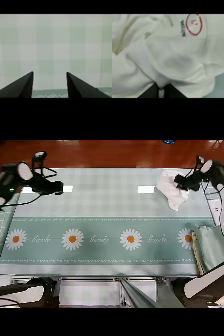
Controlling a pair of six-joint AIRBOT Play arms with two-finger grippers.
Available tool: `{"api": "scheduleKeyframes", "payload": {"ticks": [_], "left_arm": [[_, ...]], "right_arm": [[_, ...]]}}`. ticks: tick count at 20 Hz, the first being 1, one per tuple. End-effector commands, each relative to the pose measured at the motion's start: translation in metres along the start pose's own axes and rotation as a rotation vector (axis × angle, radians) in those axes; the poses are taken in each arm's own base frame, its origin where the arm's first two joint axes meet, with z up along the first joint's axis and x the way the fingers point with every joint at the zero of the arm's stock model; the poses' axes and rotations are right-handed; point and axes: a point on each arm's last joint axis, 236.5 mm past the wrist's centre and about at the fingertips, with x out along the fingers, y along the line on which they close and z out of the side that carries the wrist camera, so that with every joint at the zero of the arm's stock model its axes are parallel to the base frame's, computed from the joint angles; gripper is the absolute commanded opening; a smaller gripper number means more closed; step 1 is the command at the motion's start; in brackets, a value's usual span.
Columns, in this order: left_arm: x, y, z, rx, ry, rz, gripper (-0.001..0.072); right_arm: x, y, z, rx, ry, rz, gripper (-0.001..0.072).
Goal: Fold the shirts.
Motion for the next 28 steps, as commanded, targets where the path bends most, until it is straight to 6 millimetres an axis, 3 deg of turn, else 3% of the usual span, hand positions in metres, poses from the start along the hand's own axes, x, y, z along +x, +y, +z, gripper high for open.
{"api": "scheduleKeyframes", "payload": {"ticks": [1, 3, 5, 8, 10, 13, 15, 17, 19, 20, 23, 26, 28], "left_arm": [[-0.055, 0.025, -0.003, -0.065, -0.038, 0.016, 0.0506], [-0.098, 0.031, 0.000, -0.106, -0.136, 0.001, 0.0506], [-0.128, 0.020, -0.011, -0.127, -0.198, -0.045, 0.0506], [-0.144, -0.018, -0.046, -0.100, -0.247, -0.160, 0.0506], [-0.140, -0.031, -0.077, -0.082, -0.240, -0.186, 0.0506], [-0.136, -0.036, -0.106, -0.091, -0.230, -0.208, 0.0506], [-0.137, -0.042, -0.112, -0.099, -0.231, -0.232, 0.0506], [-0.139, -0.047, -0.111, -0.110, -0.234, -0.258, 0.0506], [-0.139, -0.049, -0.109, -0.115, -0.239, -0.269, 0.0506], [-0.139, -0.049, -0.109, -0.115, -0.241, -0.268, 0.0506], [-0.140, -0.048, -0.105, -0.060, -0.265, -0.259, 0.0506], [-0.140, -0.044, -0.102, -0.030, -0.281, -0.236, 0.0506], [-0.139, -0.039, -0.102, -0.021, -0.285, -0.214, 0.0506]], "right_arm": [[-0.077, 0.045, 0.033, -0.108, -0.118, 0.083, 0.0027], [-0.147, 0.074, 0.058, -0.159, -0.280, 0.134, 0.0027], [-0.224, 0.102, 0.076, -0.208, -0.453, 0.178, 0.0027], [-0.343, 0.134, 0.081, -0.252, -0.698, 0.265, 0.0027], [-0.409, 0.146, 0.071, -0.290, -0.816, 0.312, 0.0027], [-0.498, 0.176, 0.037, -0.395, -0.961, 0.426, 0.0026], [-0.538, 0.190, 0.011, -0.454, -1.027, 0.470, 0.0027], [-0.565, 0.205, -0.016, -0.510, -1.058, 0.518, 0.0027], [-0.575, 0.222, -0.044, -0.573, -1.036, 0.573, 0.0027], [-0.570, 0.230, -0.058, -0.605, -0.994, 0.597, 0.0027], [-0.537, 0.250, -0.095, -0.719, -0.822, 0.624, 0.0027], [-0.466, 0.272, -0.133, -0.774, -0.561, 0.652, 0.0027], [-0.402, 0.290, -0.173, -0.809, -0.342, 0.677, 0.0027]]}}
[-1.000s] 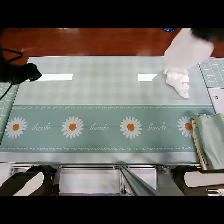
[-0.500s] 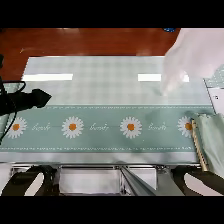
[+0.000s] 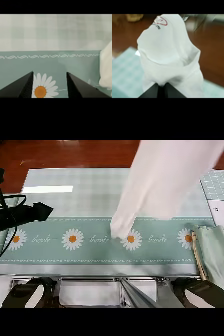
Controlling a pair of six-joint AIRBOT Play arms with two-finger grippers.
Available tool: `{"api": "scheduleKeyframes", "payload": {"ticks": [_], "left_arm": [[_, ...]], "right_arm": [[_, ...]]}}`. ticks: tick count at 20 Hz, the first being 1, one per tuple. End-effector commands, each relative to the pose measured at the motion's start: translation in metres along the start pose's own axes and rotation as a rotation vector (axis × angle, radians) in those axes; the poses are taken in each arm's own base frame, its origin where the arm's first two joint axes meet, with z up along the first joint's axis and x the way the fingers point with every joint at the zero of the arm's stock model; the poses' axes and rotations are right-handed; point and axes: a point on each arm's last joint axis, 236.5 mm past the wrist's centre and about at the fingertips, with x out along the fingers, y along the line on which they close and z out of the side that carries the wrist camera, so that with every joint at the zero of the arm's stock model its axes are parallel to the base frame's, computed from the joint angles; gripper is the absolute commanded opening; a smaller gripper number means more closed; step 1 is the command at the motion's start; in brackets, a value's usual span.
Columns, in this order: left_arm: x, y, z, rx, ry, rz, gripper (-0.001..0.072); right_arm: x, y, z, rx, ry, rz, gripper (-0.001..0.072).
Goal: Fold the shirts.
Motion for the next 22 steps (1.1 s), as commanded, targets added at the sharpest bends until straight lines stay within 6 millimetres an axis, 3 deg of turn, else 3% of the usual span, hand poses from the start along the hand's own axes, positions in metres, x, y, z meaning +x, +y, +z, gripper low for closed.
{"api": "scheduleKeyframes", "payload": {"ticks": [1, 4, 8, 11, 12, 13, 14, 15, 17, 19, 20, 22], "left_arm": [[0.000, 0.006, 0.002, 0.035, -0.009, 0.028, 0.0506], [0.000, 0.008, 0.001, 0.039, -0.005, 0.034, 0.0506], [0.009, 0.012, -0.018, 0.027, 0.049, 0.035, 0.0506], [0.020, 0.017, -0.043, 0.008, 0.118, 0.036, 0.0506], [0.023, 0.019, -0.051, 0.004, 0.138, 0.037, 0.0506], [0.025, 0.022, -0.062, 0.004, 0.173, 0.044, 0.0506], [0.027, 0.025, -0.070, 0.003, 0.196, 0.050, 0.0506], [0.029, 0.026, -0.075, -0.012, 0.210, 0.051, 0.0506], [0.028, 0.025, -0.086, -0.038, 0.249, 0.051, 0.0506], [0.028, 0.024, -0.089, -0.042, 0.261, 0.047, 0.0506], [0.028, 0.022, -0.089, -0.057, 0.261, 0.039, 0.0506], [0.032, 0.006, -0.089, -0.112, 0.255, -0.028, 0.0506]], "right_arm": [[0.062, 0.047, -0.099, 0.066, 0.303, 0.178, 0.0027], [0.126, 0.093, -0.193, 0.119, 0.506, 0.286, 0.0027], [0.204, 0.124, -0.302, 0.225, 0.693, 0.277, 0.0027], [0.238, 0.141, -0.345, 0.366, 0.764, 0.307, 0.0027], [0.244, 0.144, -0.352, 0.410, 0.772, 0.315, 0.0028], [0.250, 0.143, -0.354, 0.435, 0.768, 0.312, 0.0080], [0.253, 0.139, -0.355, 0.437, 0.762, 0.303, 0.0300], [0.253, 0.129, -0.349, 0.440, 0.753, 0.292, 0.0399], [0.242, 0.095, -0.320, 0.456, 0.737, 0.282, 0.0401], [0.216, 0.037, -0.271, 0.467, 0.646, 0.234, 0.0401], [0.194, -0.004, -0.249, 0.466, 0.598, 0.165, 0.0401], [0.137, -0.087, -0.238, 0.434, 0.579, -0.048, 0.0400]]}}
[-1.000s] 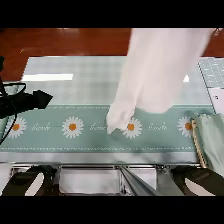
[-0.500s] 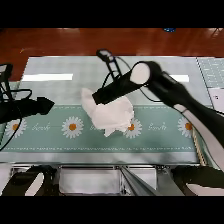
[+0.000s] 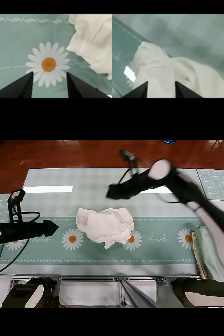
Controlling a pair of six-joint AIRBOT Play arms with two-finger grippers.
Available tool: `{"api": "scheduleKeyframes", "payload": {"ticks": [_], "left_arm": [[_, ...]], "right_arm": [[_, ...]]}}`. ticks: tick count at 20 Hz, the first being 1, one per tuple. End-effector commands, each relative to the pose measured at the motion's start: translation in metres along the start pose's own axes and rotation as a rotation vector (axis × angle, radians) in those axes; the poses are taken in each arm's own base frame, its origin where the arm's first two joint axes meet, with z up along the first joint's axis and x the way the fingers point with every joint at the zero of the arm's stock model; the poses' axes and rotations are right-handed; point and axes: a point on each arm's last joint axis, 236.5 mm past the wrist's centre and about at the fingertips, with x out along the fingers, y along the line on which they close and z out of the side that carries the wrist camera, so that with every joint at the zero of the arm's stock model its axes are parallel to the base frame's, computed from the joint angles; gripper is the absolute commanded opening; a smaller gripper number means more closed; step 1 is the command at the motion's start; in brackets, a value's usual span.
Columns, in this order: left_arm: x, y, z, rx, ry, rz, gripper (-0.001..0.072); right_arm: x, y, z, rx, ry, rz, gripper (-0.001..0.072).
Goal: Fold the shirts.
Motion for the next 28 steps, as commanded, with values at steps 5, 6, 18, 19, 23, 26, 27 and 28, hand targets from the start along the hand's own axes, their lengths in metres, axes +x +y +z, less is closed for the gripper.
{"api": "scheduleKeyframes", "payload": {"ticks": [5, 6, 18, 19, 23, 26, 27, 28], "left_arm": [[0.057, -0.036, -0.018, -0.189, 0.084, -0.236, 0.0506], [0.067, -0.041, -0.016, -0.165, 0.092, -0.272, 0.0506], [0.131, -0.078, 0.012, -0.031, 0.272, -0.564, 0.0026], [0.132, -0.078, 0.013, -0.032, 0.280, -0.570, 0.0023], [0.130, -0.079, 0.011, -0.032, 0.293, -0.582, 0.0023], [0.130, -0.080, 0.011, -0.032, 0.296, -0.584, 0.0023], [0.130, -0.080, 0.011, -0.037, 0.297, -0.584, 0.0023], [0.130, -0.080, 0.011, -0.044, 0.300, -0.583, 0.0023]], "right_arm": [[-0.170, -0.199, -0.101, 0.328, -0.080, -0.498, 0.0394], [-0.167, -0.205, -0.125, 0.372, -0.083, -0.491, 0.0394], [-0.067, -0.145, -0.230, 0.553, 0.008, -0.216, 0.0394], [-0.059, -0.144, -0.224, 0.560, -0.009, -0.215, 0.0394], [-0.020, -0.150, -0.209, 0.627, -0.020, -0.182, 0.0394], [0.010, -0.147, -0.190, 0.662, 0.000, -0.076, 0.0394], [0.021, -0.142, -0.187, 0.670, 0.030, -0.024, 0.0394], [0.031, -0.139, -0.184, 0.673, 0.051, 0.010, 0.0394]]}}
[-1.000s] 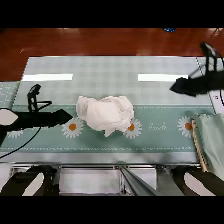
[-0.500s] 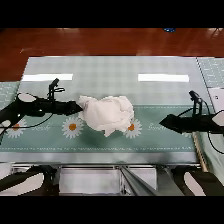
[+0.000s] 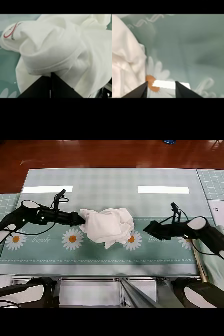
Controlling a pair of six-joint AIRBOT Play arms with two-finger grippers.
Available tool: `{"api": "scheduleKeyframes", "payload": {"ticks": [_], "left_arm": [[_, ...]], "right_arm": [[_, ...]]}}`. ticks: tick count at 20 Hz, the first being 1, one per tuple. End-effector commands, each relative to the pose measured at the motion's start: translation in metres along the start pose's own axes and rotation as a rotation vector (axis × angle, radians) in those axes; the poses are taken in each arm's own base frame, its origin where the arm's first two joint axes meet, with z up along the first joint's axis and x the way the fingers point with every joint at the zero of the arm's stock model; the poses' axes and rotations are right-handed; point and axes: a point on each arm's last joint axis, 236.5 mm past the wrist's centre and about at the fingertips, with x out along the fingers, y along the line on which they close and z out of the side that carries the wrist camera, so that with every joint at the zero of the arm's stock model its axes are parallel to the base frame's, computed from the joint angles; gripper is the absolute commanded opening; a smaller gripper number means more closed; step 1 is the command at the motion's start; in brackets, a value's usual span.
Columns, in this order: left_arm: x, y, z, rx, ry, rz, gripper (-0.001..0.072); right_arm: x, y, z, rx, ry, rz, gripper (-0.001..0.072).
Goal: Fold the shirts.
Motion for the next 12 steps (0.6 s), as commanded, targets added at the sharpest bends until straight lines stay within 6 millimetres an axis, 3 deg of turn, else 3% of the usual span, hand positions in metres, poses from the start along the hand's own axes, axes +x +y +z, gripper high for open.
{"api": "scheduleKeyframes", "payload": {"ticks": [1, 4, 9, 10, 11, 12], "left_arm": [[0.000, -0.002, -0.001, -0.008, 0.010, -0.013, 0.0023], [0.000, -0.002, -0.001, -0.008, 0.010, -0.013, 0.0023], [0.000, -0.002, -0.001, -0.007, 0.007, -0.010, 0.0023], [0.000, -0.002, -0.001, -0.007, 0.007, -0.010, 0.0023], [0.000, -0.002, -0.001, -0.008, 0.007, -0.011, 0.0023], [0.000, -0.002, 0.000, -0.006, 0.005, -0.011, 0.0023]], "right_arm": [[0.037, 0.020, 0.009, 0.024, 0.075, 0.096, 0.0394], [0.063, 0.031, 0.009, -0.029, 0.139, 0.078, 0.0394], [0.086, 0.060, 0.028, -0.112, 0.152, 0.089, 0.0393], [0.090, 0.068, 0.028, -0.136, 0.164, 0.097, 0.0326], [0.092, 0.076, 0.028, -0.183, 0.175, 0.108, 0.0153], [0.089, 0.088, 0.027, -0.234, 0.184, 0.129, 0.0029]]}}
